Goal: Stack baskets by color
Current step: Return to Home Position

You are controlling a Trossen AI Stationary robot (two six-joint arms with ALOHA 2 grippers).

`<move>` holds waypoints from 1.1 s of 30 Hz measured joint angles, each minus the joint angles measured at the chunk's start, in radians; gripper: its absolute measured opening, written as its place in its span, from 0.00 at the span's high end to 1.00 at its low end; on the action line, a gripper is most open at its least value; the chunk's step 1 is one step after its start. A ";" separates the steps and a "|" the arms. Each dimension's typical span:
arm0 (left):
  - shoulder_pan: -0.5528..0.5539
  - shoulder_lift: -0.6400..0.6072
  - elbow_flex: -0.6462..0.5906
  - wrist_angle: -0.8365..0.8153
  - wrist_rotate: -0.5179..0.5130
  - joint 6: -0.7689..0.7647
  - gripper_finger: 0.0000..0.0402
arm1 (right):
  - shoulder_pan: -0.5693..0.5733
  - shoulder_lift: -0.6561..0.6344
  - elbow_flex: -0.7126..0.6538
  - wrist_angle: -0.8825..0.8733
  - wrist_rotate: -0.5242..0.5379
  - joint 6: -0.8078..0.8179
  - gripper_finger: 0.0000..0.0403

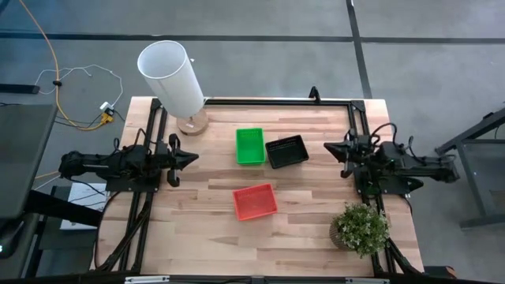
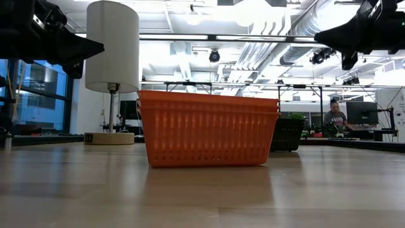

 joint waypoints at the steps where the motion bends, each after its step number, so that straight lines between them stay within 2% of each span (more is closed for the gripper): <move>1: 0.000 0.001 0.000 0.000 0.000 0.000 1.00 | -0.003 0.000 -0.008 0.008 -0.002 0.009 1.00; 10: 0.000 0.006 0.000 -0.002 0.002 0.000 1.00 | -0.006 -0.008 -0.112 0.037 -0.054 0.031 1.00; 17: 0.000 0.006 0.000 0.000 0.002 -0.001 1.00 | -0.006 -0.008 -0.116 0.039 -0.100 -0.048 1.00; 23: 0.000 0.006 0.000 0.001 0.002 -0.002 1.00 | -0.006 -0.004 -0.116 0.027 -0.090 -0.143 1.00; 33: 0.000 0.006 0.000 0.001 0.002 -0.001 1.00 | -0.006 -0.004 -0.116 0.027 -0.090 -0.146 1.00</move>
